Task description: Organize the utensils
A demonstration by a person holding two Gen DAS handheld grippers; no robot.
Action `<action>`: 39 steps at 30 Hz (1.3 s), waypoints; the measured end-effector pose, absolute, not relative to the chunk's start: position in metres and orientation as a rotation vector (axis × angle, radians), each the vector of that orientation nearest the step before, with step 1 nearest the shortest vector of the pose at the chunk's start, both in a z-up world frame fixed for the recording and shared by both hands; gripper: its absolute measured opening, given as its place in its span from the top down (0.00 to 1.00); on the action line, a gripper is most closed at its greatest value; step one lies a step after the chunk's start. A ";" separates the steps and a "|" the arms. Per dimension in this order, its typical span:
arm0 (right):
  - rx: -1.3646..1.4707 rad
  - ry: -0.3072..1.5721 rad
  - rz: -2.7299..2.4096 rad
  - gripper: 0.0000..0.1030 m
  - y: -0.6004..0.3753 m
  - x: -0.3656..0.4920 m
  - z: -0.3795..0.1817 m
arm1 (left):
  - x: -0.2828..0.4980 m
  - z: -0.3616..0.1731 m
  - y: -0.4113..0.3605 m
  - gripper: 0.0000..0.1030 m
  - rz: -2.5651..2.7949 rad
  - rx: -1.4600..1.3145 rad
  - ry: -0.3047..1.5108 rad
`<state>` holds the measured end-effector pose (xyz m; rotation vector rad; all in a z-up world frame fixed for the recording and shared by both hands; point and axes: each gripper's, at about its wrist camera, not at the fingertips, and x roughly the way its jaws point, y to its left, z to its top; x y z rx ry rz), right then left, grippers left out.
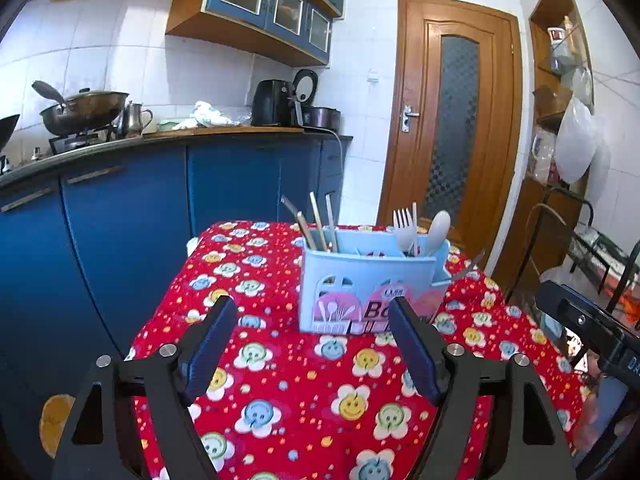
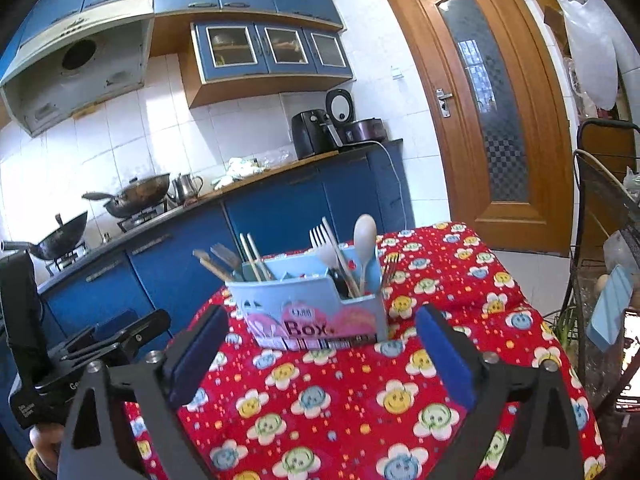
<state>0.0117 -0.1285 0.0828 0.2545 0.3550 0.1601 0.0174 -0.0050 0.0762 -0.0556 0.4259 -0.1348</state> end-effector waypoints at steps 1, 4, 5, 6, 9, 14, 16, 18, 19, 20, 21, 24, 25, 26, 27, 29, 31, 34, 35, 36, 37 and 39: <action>0.246 0.363 0.161 0.01 -0.127 0.010 0.081 | 0.016 0.074 -0.005 0.21 -0.132 -0.051 0.429; 0.224 0.380 0.160 0.00 -0.123 0.004 0.073 | 0.012 0.067 -0.005 0.20 -0.113 -0.037 0.440; 0.217 0.386 0.153 0.00 -0.121 0.003 0.070 | 0.010 0.063 -0.005 0.20 -0.103 -0.034 0.445; 0.213 0.388 0.148 0.00 -0.121 0.002 0.068 | 0.009 0.060 -0.005 0.19 -0.099 -0.032 0.448; 0.207 0.403 0.137 0.00 -0.119 -0.001 0.057 | 0.006 0.050 -0.004 0.18 -0.089 -0.030 0.464; 0.179 0.429 0.116 0.00 -0.114 -0.002 0.040 | 0.007 0.033 -0.001 0.17 -0.060 -0.019 0.496; 0.164 0.433 0.106 0.00 -0.112 -0.003 0.034 | 0.006 0.027 0.000 0.17 -0.050 -0.021 0.498; 0.150 0.432 0.094 0.00 -0.110 -0.003 0.028 | 0.005 0.022 0.002 0.17 -0.042 -0.024 0.492; 0.143 0.430 0.088 0.00 -0.109 -0.004 0.026 | 0.005 0.021 0.002 0.17 -0.037 -0.025 0.487; 0.134 0.425 0.079 0.00 -0.108 -0.005 0.024 | 0.004 0.019 0.002 0.17 -0.032 -0.024 0.482; 0.130 0.422 0.074 0.00 -0.108 -0.005 0.022 | 0.004 0.018 0.002 0.17 -0.029 -0.023 0.478; 0.111 0.408 0.053 0.00 -0.108 -0.007 0.016 | 0.003 0.015 0.001 0.17 -0.017 -0.015 0.464; 0.108 0.405 0.047 0.00 -0.107 -0.007 0.015 | 0.003 0.014 0.000 0.17 -0.013 -0.011 0.460; 0.106 0.403 0.043 0.00 -0.108 -0.006 0.014 | 0.002 0.012 0.000 0.17 -0.007 -0.006 0.456; 0.108 0.404 0.041 0.00 -0.108 -0.006 0.012 | 0.002 0.011 -0.001 0.17 -0.004 -0.003 0.454; 0.110 0.413 0.041 0.00 -0.108 -0.005 0.009 | 0.003 0.009 -0.003 0.17 0.003 0.002 0.452; 0.115 0.413 0.043 0.00 -0.109 -0.005 0.009 | 0.003 0.008 -0.002 0.17 0.004 0.001 0.456; 0.115 0.407 0.041 0.00 -0.109 -0.004 0.008 | 0.005 0.007 -0.002 0.17 -0.001 -0.006 0.460; 0.118 0.407 0.041 0.00 -0.109 -0.005 0.008 | 0.004 0.007 -0.002 0.17 0.001 -0.007 0.460; 0.121 0.408 0.042 0.00 -0.109 -0.004 0.007 | 0.004 0.007 -0.002 0.17 0.000 -0.009 0.459; 0.123 0.408 0.042 0.00 -0.108 -0.004 0.007 | 0.004 0.007 -0.002 0.17 0.000 -0.010 0.459; 0.122 0.406 0.041 0.00 -0.108 -0.005 0.007 | 0.004 0.007 -0.002 0.17 0.000 -0.011 0.459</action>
